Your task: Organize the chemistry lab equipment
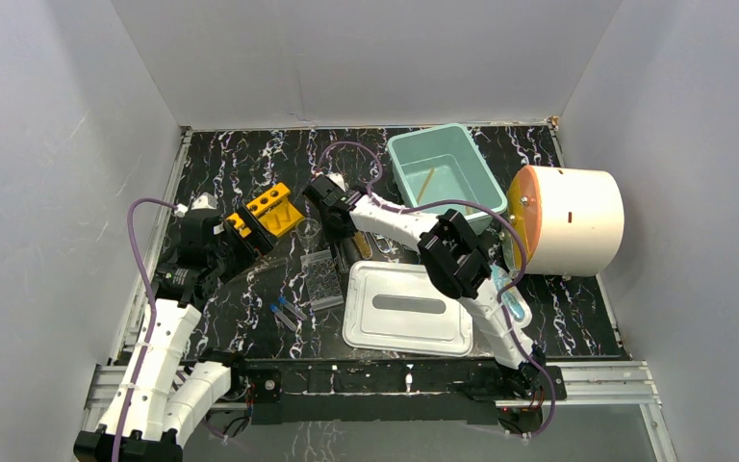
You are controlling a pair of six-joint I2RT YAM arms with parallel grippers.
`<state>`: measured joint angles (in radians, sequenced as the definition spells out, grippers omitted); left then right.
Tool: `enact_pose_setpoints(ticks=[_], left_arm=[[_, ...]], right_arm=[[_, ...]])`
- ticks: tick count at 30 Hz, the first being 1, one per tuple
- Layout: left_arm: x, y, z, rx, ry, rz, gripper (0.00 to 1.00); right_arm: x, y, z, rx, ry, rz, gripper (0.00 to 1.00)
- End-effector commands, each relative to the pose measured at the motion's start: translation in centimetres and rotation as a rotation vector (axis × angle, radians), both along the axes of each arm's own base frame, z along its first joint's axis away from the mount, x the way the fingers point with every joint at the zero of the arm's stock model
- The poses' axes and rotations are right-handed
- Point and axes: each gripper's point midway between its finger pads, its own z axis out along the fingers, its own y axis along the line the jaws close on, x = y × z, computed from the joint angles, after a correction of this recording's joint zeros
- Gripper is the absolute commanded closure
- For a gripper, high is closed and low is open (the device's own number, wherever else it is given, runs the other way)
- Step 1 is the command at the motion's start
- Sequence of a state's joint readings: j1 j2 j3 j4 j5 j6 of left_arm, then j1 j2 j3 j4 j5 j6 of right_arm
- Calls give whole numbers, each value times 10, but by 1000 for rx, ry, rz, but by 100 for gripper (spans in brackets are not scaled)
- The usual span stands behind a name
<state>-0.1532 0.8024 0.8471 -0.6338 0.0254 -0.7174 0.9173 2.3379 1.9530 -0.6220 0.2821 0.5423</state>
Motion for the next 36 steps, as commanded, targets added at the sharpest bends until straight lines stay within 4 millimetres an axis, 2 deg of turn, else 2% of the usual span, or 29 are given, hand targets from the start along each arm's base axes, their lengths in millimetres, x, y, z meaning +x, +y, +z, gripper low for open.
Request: enact_pose_setpoints(ticks=[1, 6, 12, 15, 18, 21, 23, 28, 30, 33, 36], left_arm=[[1, 1, 18, 8, -43, 0, 2], [1, 1, 19, 5, -44, 2, 2], [0, 1, 21, 3, -47, 3, 2], [-1, 1, 24, 1, -53, 4, 2], [-1, 1, 27, -4, -60, 7, 2], [0, 1, 31, -8, -71, 6, 2], [1, -2, 33, -15, -77, -8, 2], [3, -11, 43, -44, -89, -50, 2], [4, -13, 46, -52, -91, -56, 2], [4, -13, 46, -67, -80, -42, 2], [9, -15, 46, -87, -82, -26, 2]], right_arm=[[8, 4, 14, -6, -41, 13, 75], [18, 17, 58, 78, -119, 41, 76], [30, 29, 137, 220, -252, 62, 76], [35, 24, 178, 269, -322, 65, 77], [42, 8, 215, 302, -388, 68, 77], [48, -17, 256, 330, -463, 63, 77], [53, -39, 276, 331, -505, 48, 77], [70, -109, 308, 275, -574, -3, 76], [78, -139, 309, 223, -580, -26, 75], [90, -179, 300, 167, -558, -63, 75], [97, -206, 279, 126, -522, -68, 75]])
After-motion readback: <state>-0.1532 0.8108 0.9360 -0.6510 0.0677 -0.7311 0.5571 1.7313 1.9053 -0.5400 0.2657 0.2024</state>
